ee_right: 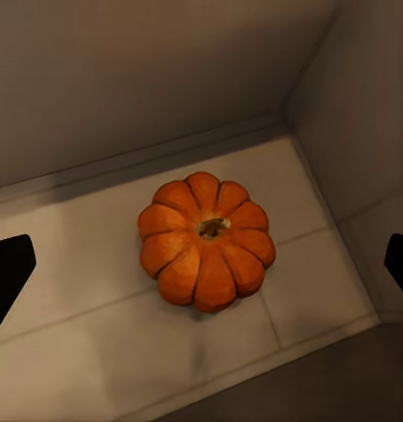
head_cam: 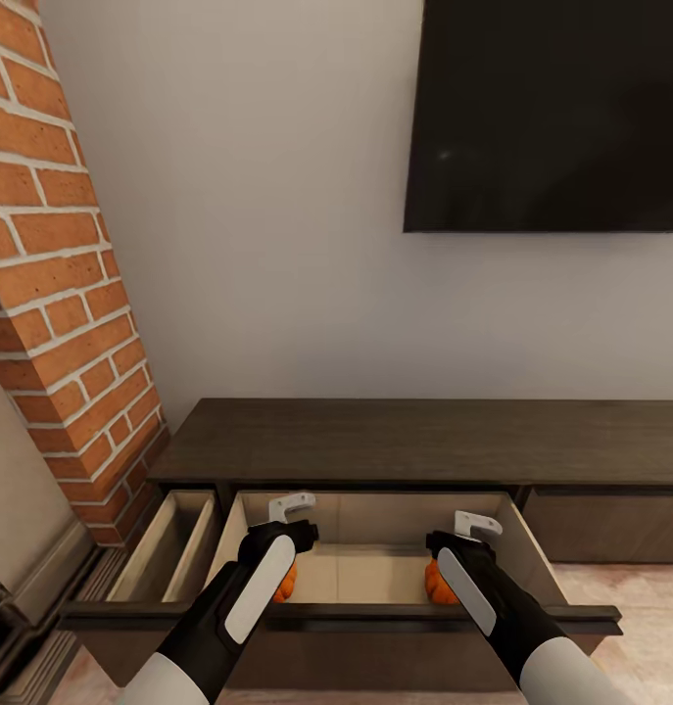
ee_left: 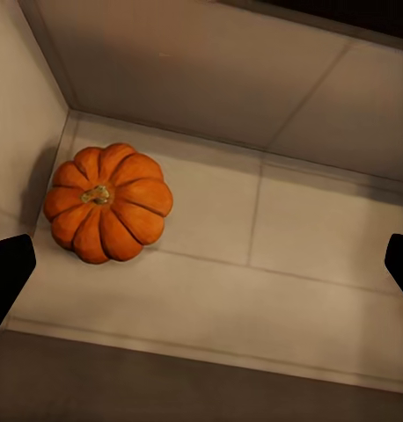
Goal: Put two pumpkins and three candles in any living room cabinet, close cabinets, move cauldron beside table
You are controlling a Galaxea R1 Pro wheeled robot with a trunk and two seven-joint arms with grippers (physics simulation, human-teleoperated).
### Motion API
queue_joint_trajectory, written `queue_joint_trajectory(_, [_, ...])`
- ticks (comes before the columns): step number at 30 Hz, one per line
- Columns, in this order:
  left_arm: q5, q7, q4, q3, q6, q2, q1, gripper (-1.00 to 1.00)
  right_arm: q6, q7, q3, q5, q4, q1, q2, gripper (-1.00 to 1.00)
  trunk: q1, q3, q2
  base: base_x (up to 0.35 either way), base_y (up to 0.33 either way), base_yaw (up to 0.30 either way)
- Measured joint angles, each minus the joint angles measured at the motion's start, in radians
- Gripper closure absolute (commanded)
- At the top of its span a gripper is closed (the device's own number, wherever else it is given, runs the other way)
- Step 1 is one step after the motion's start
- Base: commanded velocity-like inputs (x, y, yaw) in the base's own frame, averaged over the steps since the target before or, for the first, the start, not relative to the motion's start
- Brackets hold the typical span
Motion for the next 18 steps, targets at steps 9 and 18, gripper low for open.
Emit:
queue_joint_trajectory(9, [0.000,0.000,0.000,0.000,0.004,-0.001,0.000,-1.00,0.005,0.000,0.000,0.000,0.000,0.000,0.000,-1.00,-0.035,0.028,0.063,0.000,0.000,0.000])
queue_joint_trajectory(18, [0.000,0.000,0.000,0.000,0.005,-0.001,0.000,-1.00,0.006,0.000,0.000,0.000,0.000,0.000,-0.001,-1.00,-0.069,0.056,0.126,-0.001,0.000,0.000])
